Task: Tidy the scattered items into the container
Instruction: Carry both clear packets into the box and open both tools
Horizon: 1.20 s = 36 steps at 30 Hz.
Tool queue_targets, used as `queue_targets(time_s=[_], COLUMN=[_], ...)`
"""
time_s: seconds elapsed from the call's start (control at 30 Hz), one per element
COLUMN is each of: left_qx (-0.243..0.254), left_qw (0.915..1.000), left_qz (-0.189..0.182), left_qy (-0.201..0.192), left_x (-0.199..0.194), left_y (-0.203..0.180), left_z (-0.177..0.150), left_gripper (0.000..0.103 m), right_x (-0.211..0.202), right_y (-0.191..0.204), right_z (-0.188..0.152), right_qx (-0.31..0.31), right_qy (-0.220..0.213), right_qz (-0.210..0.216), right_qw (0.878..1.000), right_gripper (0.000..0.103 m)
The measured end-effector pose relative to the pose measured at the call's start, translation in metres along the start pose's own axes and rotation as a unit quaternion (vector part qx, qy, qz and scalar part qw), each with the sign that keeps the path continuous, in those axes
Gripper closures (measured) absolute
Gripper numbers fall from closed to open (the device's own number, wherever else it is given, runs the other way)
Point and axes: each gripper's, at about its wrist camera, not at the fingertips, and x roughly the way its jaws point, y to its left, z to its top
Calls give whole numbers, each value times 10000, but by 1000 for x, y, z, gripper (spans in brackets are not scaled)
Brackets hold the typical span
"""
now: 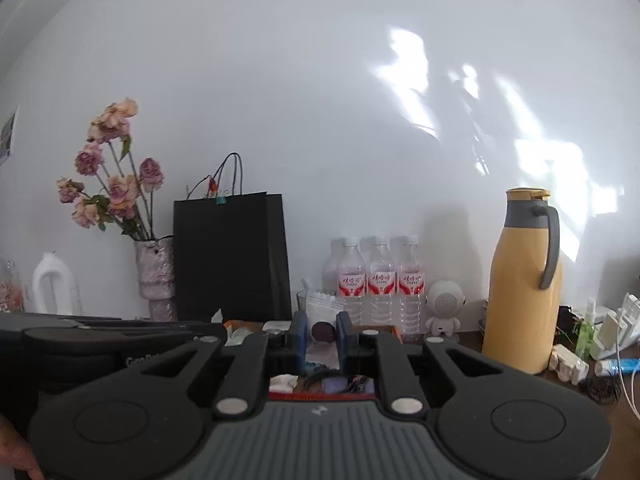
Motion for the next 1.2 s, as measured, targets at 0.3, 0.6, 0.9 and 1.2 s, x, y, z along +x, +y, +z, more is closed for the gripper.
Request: queue_targets(time_s=[0.3,0.6,0.9,1.2], left_qx=[-603,-571,-868,-651], left_qw=[9611,9300,9199,9292], left_qz=[-229,33,91,468], left_qy=[2687,3630,3824,3608], left_x=[235,343,339,269], left_y=[37,51,69,80], left_z=[57,21,23,69], left_gripper=[88,85,58,8], right_x=[255,391,414,369], right_y=[-70,-86,-90,-79], right_z=[76,14,2,43], right_qx=[444,348,439,445], right_qy=[3174,4734,4877,4712], right_qz=[267,198,-23,-112], right_qw=[9469,8799,8719,8808], right_gripper=[89,89,77,42])
